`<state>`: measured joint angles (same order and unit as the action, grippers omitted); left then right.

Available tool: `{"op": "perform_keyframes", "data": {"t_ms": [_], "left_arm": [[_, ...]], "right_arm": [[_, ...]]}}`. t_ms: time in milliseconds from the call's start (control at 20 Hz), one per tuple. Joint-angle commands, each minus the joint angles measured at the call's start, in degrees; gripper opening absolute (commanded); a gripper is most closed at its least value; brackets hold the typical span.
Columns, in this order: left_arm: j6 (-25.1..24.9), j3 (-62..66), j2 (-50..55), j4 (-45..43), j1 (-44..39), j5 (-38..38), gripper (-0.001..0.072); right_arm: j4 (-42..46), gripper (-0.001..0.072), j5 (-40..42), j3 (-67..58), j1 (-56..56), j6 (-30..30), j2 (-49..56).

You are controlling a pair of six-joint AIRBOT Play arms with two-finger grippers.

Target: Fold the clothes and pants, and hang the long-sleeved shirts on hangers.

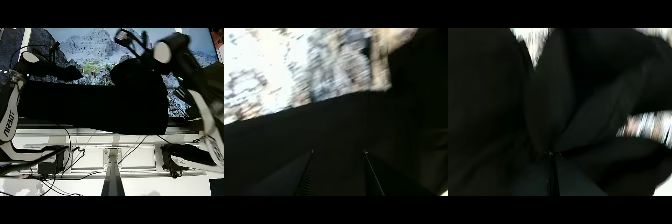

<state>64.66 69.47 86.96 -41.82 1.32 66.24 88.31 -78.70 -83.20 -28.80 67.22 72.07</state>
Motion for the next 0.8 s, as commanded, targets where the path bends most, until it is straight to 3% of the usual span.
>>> {"op": "perform_keyframes", "data": {"t_ms": [0,250,400,500,750], "left_arm": [[-1.29,0.00,-0.02,7.23,-1.05,-0.33,0.0361],[-0.81,0.00,2.56,9.62,-10.51,-7.43,0.0361],[-0.85,0.07,5.33,18.16,-16.02,-14.69,0.0362],[-0.85,0.39,7.45,23.28,-18.60,-16.90,0.0362],[-0.83,7.41,14.27,25.79,-24.04,-16.33,0.0363]], "right_arm": [[1.60,0.0015,-8.98,13.14,2.54,5.90,-14.40],[2.45,0.0015,-13.51,25.07,7.30,7.76,-27.87],[5.70,0.0015,-26.25,25.59,8.22,7.74,-29.57],[6.84,0.0015,-26.93,25.59,8.22,7.78,-30.40],[7.80,0.0015,-22.71,25.59,8.20,7.78,-30.64]]}}
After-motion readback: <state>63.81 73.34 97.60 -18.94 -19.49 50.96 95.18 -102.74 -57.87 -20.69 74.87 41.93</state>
